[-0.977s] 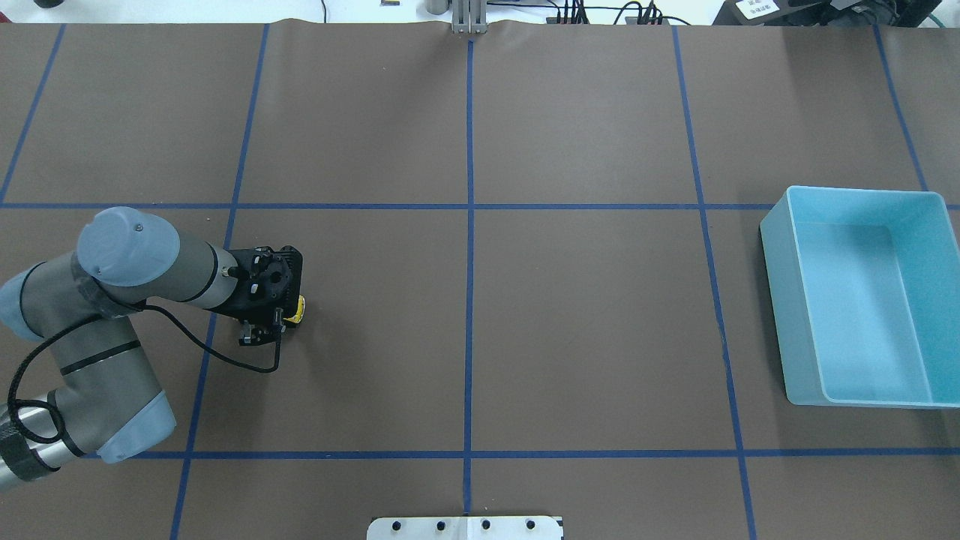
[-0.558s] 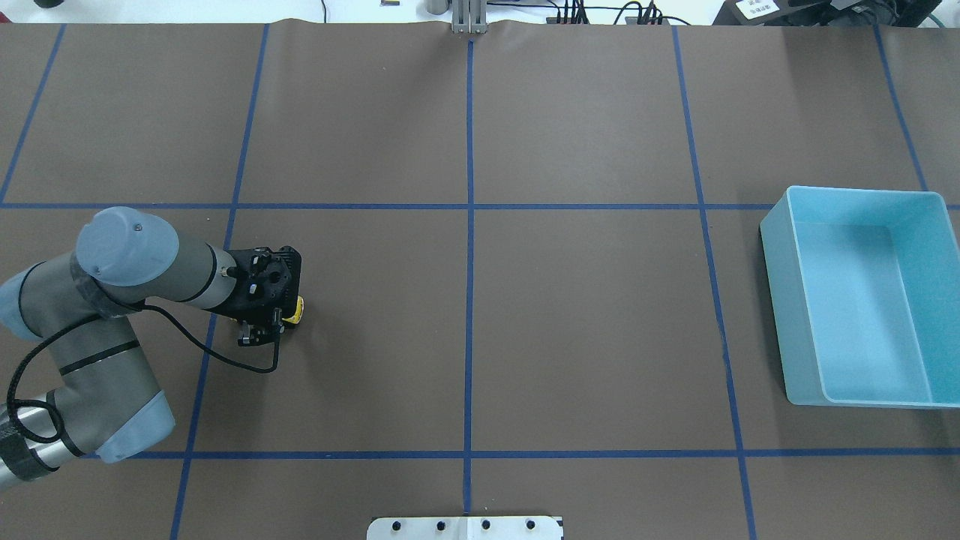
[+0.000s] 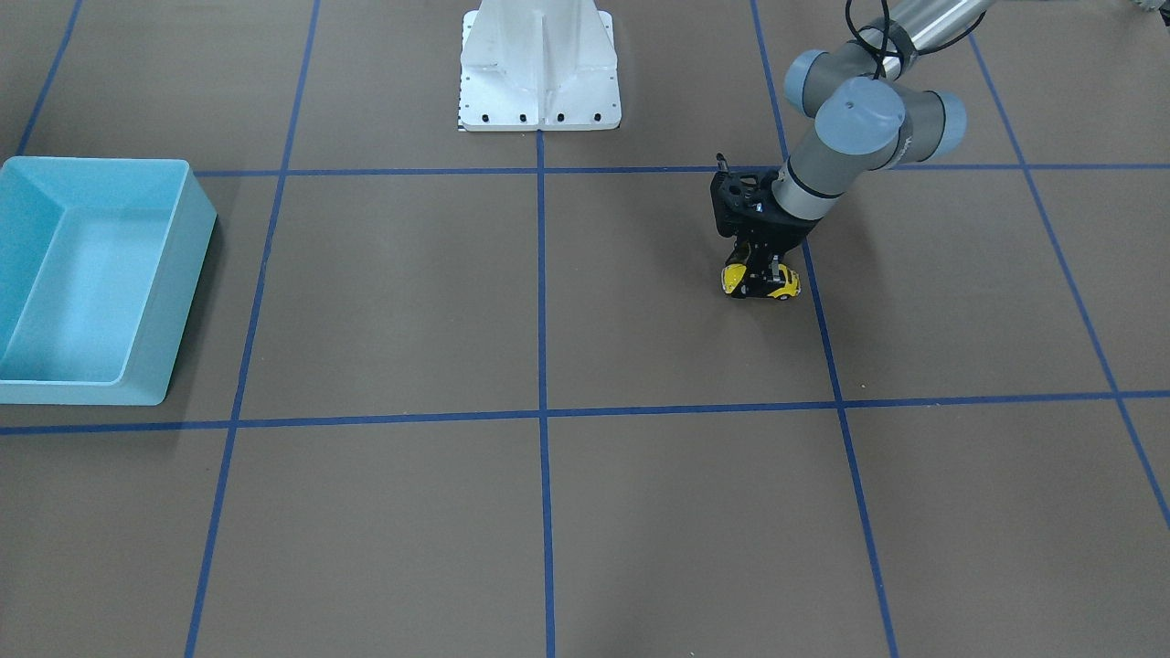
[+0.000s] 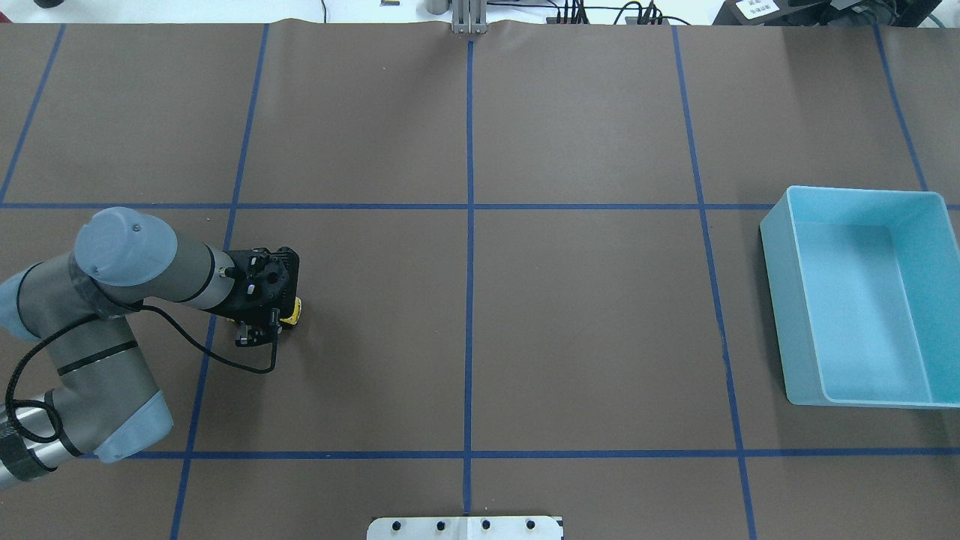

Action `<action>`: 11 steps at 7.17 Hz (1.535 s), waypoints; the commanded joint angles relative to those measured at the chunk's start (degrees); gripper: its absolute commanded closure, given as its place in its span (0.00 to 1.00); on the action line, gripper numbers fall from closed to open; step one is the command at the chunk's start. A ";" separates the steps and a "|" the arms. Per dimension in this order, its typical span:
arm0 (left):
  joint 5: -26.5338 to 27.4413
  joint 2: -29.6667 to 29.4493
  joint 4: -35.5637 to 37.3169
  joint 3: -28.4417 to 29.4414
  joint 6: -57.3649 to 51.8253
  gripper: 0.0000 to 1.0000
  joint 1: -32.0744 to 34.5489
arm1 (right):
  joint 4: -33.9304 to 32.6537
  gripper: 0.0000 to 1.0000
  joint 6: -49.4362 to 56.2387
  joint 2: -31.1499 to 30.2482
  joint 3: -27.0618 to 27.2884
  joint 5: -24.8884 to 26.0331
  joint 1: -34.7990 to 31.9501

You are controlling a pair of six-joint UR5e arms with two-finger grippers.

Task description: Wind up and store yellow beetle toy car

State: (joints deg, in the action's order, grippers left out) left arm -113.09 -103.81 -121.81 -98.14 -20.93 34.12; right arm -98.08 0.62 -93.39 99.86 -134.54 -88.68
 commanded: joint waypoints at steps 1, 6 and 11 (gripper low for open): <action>-0.64 0.28 -0.01 0.05 -0.08 1.00 0.24 | -0.01 0.00 -0.01 -0.04 -0.02 -0.02 0.00; -1.60 1.59 -1.58 0.23 -0.26 1.00 0.68 | -0.01 0.00 -0.01 -0.04 -0.11 -0.02 0.00; -2.05 3.35 -4.13 0.23 -0.17 1.00 1.21 | -0.01 0.00 -0.01 0.05 -0.11 -0.02 0.00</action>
State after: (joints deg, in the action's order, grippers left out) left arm -115.13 -100.94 -125.10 -97.94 -21.12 35.25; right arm -98.09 0.61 -93.41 99.75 -134.56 -88.68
